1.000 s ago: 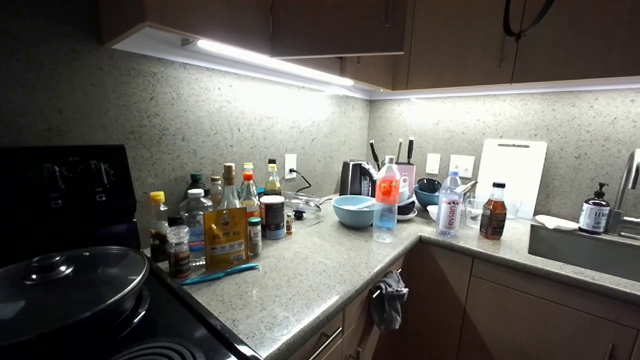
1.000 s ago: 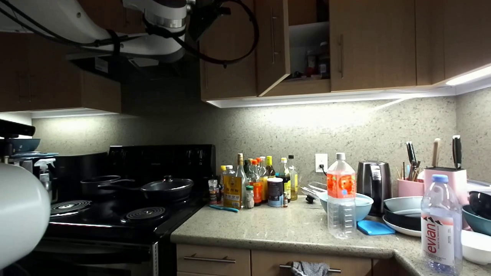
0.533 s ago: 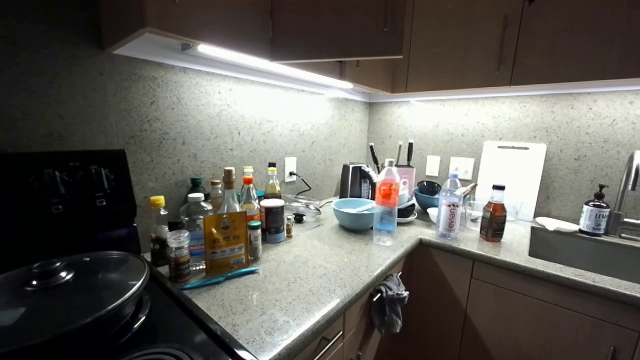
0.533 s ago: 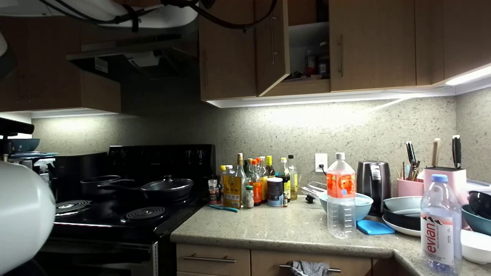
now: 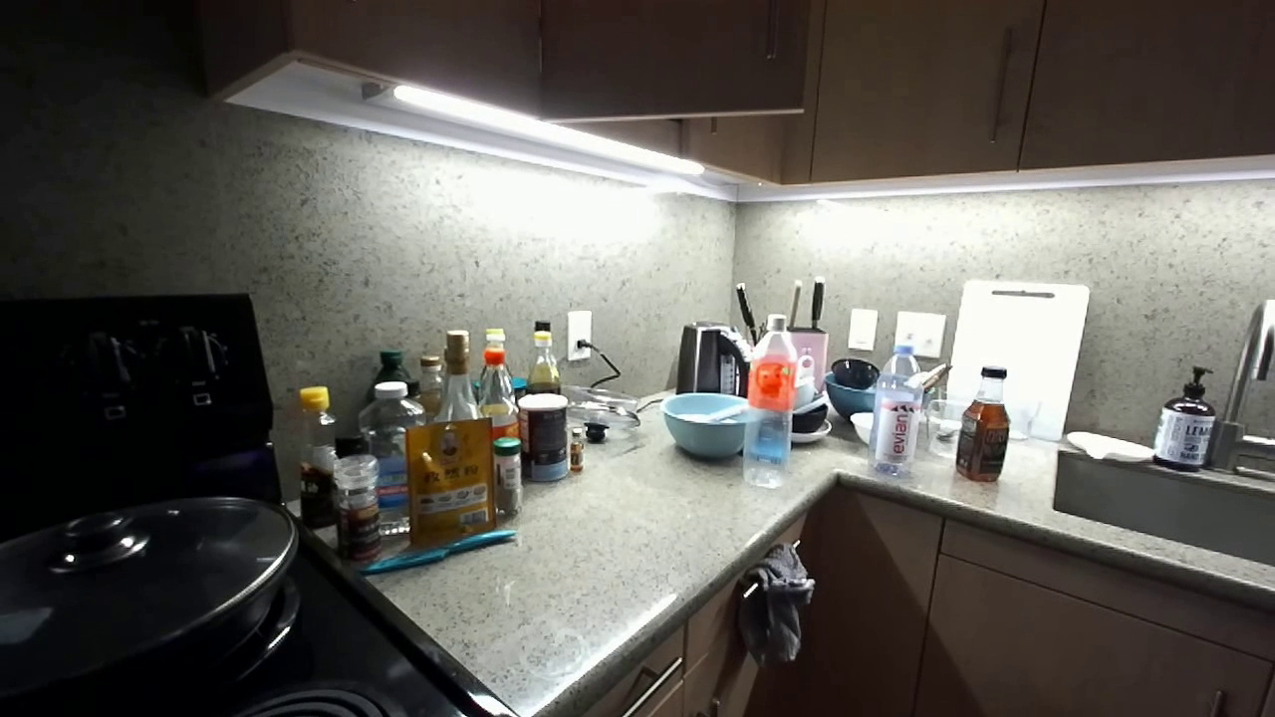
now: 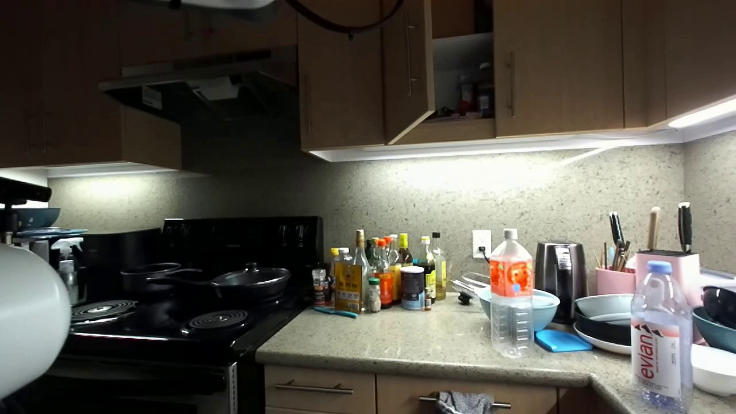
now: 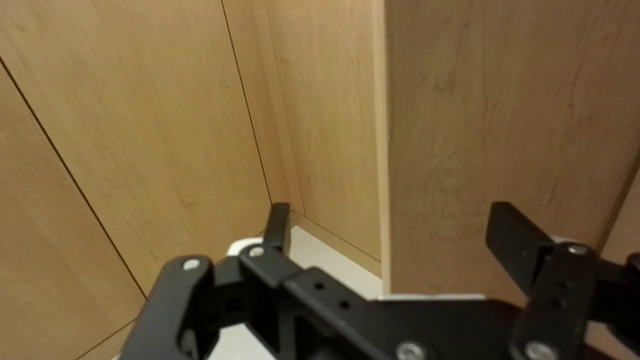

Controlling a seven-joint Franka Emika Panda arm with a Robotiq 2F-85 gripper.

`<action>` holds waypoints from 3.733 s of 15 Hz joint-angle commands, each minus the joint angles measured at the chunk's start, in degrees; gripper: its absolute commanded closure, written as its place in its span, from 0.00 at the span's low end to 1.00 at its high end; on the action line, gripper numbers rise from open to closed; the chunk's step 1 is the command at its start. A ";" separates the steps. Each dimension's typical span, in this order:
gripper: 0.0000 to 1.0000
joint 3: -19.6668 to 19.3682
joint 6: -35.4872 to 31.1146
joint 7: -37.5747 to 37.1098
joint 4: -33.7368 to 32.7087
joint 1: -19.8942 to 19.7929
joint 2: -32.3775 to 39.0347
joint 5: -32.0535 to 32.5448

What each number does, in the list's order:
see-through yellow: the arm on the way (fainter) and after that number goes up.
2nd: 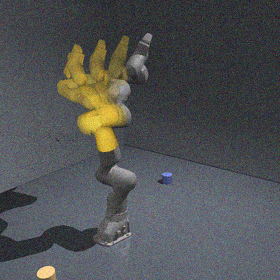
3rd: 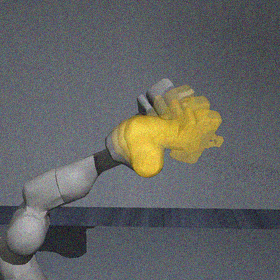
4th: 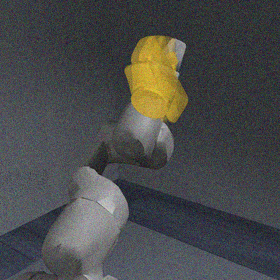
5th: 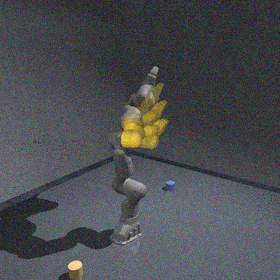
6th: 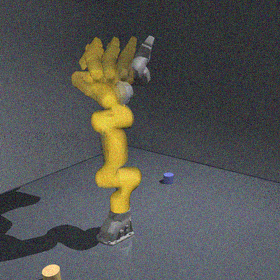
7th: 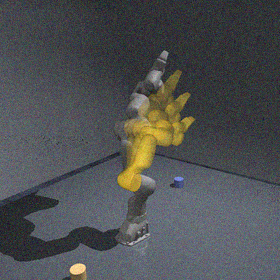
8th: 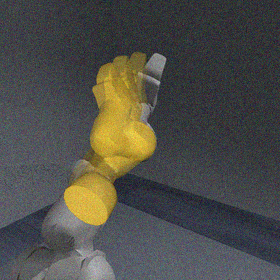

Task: Close the cupboard door

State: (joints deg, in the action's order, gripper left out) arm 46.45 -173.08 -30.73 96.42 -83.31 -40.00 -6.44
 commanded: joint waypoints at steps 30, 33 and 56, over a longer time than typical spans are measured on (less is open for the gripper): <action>0.00 17.57 9.28 -9.94 -14.62 -21.02 2.11 4.84; 0.00 18.97 9.23 -11.64 -15.58 -25.56 0.70 4.70; 0.00 28.85 8.74 -5.13 -16.95 -28.36 6.50 2.21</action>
State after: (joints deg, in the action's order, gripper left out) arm 77.68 -163.53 -34.07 79.14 -110.67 -30.12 -2.49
